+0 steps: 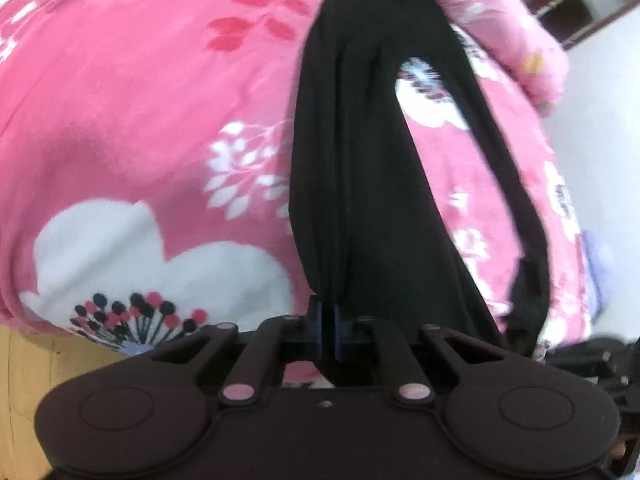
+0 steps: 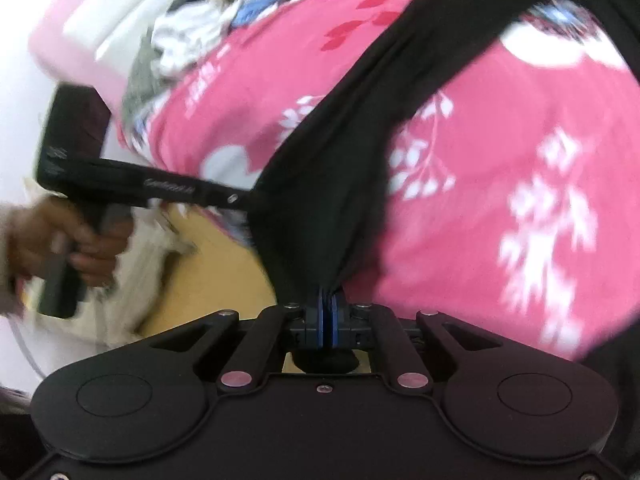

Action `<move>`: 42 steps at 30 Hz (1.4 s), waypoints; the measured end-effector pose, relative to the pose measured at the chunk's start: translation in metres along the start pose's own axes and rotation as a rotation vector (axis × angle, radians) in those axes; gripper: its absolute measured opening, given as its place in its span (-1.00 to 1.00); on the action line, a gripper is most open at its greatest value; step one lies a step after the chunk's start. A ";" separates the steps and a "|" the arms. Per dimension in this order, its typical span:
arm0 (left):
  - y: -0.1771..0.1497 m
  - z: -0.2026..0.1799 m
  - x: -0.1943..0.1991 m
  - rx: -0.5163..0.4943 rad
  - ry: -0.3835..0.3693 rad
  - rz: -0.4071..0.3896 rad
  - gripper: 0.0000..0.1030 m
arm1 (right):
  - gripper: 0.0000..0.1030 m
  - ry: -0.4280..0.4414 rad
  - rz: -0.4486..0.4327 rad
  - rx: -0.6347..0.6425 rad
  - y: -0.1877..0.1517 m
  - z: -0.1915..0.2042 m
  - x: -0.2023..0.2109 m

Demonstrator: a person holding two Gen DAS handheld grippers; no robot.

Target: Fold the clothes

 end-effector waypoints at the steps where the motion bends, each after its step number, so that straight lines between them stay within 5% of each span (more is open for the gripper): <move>1: -0.004 -0.004 0.002 -0.033 -0.012 0.008 -0.90 | -0.93 0.018 -0.025 -0.061 -0.008 0.006 0.007; 13: -0.009 0.004 -0.009 -0.190 0.051 0.080 -0.89 | -0.92 0.000 -0.155 -0.285 -0.029 -0.003 0.004; 22: -0.053 0.038 -0.054 -0.281 0.155 0.229 -0.61 | -0.64 -0.143 -0.010 -0.374 -0.089 -0.066 -0.059; 28: -0.084 0.063 -0.044 -0.329 0.217 0.263 -0.60 | -0.48 -0.175 -0.007 -0.380 -0.108 -0.077 -0.039; 32: -0.059 0.047 -0.025 -0.333 0.184 0.161 -0.57 | -0.40 -0.179 -0.069 -0.351 -0.089 -0.076 -0.026; 34: -0.040 0.038 -0.018 -0.323 0.165 0.101 -0.40 | -0.22 -0.180 -0.151 -0.292 -0.057 -0.072 -0.016; 38: 0.014 0.017 -0.016 -0.291 0.141 -0.027 -0.36 | -0.21 -0.208 -0.265 -0.175 0.006 -0.070 -0.006; 42: 0.054 0.010 -0.044 -0.288 0.217 -0.076 -0.36 | -0.21 -0.273 -0.294 -0.091 0.051 -0.079 -0.013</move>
Point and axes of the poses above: each gripper's, at about its wrist camera, not at the fingertips, and x roughly against the way its jaws point, z to its left, y to its top, the point moved 10 cm from there along -x, roughly the way its jaws point, and after that the axes turned 10 degrees about y, right-handed, at the moved point
